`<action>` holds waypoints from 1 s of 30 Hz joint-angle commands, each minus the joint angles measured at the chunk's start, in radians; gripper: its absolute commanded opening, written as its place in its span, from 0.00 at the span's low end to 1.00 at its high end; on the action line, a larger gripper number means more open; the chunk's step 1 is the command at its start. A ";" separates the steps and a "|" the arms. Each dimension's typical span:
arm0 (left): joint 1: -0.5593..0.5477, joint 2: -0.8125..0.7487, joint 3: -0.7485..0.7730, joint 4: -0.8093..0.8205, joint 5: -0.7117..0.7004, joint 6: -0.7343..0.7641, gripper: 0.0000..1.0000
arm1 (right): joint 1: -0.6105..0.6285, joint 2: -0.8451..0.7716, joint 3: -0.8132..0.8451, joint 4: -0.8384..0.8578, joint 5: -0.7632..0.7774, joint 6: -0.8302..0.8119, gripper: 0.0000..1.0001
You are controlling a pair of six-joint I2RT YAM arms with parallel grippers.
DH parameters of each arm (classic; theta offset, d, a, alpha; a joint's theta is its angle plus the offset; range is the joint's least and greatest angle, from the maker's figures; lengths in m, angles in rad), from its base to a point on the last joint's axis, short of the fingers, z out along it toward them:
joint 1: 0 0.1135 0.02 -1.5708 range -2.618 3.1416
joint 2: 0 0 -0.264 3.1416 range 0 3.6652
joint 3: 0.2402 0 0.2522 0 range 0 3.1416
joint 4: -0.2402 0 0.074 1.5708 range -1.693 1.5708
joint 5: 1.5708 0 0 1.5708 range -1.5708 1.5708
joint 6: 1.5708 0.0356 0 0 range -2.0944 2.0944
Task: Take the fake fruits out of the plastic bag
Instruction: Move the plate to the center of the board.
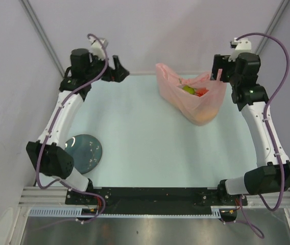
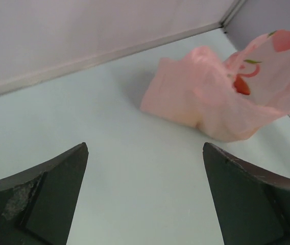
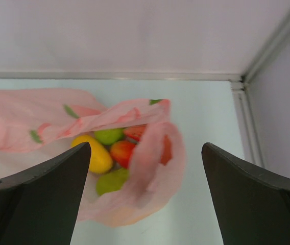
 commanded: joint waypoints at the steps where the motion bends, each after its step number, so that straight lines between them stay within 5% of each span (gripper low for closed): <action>1: 0.201 -0.191 -0.161 -0.143 -0.090 0.057 1.00 | 0.088 -0.059 -0.051 0.008 -0.104 -0.032 0.96; 10: 0.551 -0.426 -0.460 -0.413 -0.306 0.371 1.00 | 0.246 -0.050 -0.142 -0.027 -0.301 -0.040 1.00; 19: 0.795 -0.380 -0.580 -0.539 -0.380 0.488 0.98 | 0.292 -0.032 -0.156 -0.072 -0.337 0.029 1.00; 30: 0.829 -0.240 -0.770 -0.339 -0.352 0.548 0.87 | 0.351 -0.171 -0.150 -0.066 -0.159 -0.039 1.00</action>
